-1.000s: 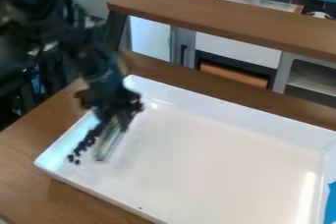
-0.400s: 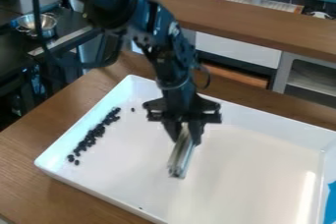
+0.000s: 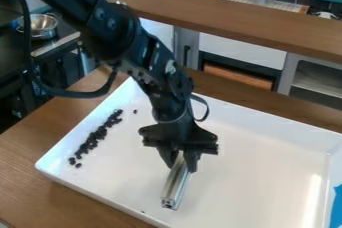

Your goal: Sweep into pile

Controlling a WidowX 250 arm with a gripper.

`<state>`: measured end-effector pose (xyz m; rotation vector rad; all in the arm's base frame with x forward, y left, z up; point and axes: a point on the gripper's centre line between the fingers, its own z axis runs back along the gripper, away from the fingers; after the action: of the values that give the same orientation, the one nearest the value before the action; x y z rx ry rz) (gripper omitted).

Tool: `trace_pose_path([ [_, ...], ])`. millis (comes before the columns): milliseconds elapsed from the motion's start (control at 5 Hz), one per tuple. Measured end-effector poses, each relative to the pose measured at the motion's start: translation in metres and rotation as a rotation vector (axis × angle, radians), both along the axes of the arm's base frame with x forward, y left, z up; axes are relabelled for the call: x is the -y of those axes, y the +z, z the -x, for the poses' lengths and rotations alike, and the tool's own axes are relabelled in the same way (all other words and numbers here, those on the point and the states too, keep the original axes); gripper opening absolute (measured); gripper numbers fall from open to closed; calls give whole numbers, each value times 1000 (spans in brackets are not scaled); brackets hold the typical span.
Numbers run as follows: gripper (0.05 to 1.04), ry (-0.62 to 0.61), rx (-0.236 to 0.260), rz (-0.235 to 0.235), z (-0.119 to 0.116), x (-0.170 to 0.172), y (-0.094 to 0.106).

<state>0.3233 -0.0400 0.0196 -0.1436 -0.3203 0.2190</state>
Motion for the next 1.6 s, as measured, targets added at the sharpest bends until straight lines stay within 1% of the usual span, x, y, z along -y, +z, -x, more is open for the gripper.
trace_pose_path([
  [200, 370, -8, 9, -37, 7, -6, -20],
  [600, 370, -1, 52, -48, 9, -16, -23],
  [800, 370, -21, 61, -56, 12, -25, -25],
  [1200, 370, -46, 36, -92, 20, -63, -25],
  [1400, 370, -47, 18, -115, 22, -83, -24],
  [1600, 370, -23, 17, -142, 22, -109, -21],
])
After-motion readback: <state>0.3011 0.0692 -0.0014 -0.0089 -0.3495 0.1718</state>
